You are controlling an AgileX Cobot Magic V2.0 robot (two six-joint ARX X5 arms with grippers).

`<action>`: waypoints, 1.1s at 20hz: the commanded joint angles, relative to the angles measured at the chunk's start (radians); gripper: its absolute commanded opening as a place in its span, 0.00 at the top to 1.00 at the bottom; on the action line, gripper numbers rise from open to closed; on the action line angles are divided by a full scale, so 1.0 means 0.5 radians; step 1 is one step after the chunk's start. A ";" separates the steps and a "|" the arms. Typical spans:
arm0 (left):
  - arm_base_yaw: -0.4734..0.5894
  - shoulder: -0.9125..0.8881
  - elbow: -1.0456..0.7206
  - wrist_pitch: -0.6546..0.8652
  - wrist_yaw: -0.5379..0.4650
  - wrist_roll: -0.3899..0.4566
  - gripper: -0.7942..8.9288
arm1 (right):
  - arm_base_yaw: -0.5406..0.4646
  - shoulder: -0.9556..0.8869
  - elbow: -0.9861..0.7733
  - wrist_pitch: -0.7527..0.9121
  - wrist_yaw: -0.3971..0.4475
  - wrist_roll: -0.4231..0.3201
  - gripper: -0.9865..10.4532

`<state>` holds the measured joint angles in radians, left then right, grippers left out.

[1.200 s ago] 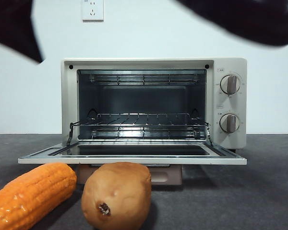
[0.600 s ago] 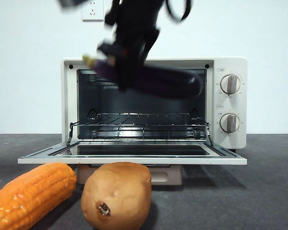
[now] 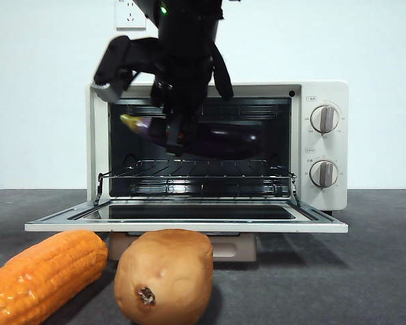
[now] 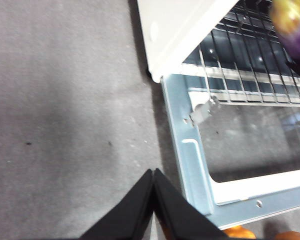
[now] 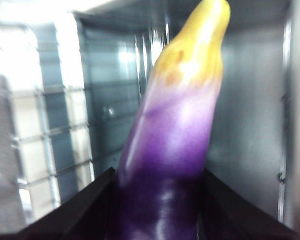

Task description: Take the eggplant from the table,put the eggplant in the oven

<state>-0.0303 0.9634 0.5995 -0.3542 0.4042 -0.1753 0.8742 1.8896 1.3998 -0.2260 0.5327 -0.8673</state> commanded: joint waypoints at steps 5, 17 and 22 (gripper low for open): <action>0.000 0.021 0.006 0.022 0.024 -0.005 0.91 | 0.014 0.127 0.045 0.042 -0.002 0.032 0.66; 0.000 0.023 0.006 0.022 0.024 -0.004 0.91 | 0.084 0.124 0.045 0.031 0.195 0.113 0.63; 0.000 0.048 0.006 0.021 0.024 -0.005 0.91 | 0.121 0.113 0.045 -0.024 0.194 0.208 0.64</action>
<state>-0.0303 0.9760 0.5995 -0.3519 0.4149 -0.1753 0.9230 1.9324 1.3998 -0.2474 0.6262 -0.7918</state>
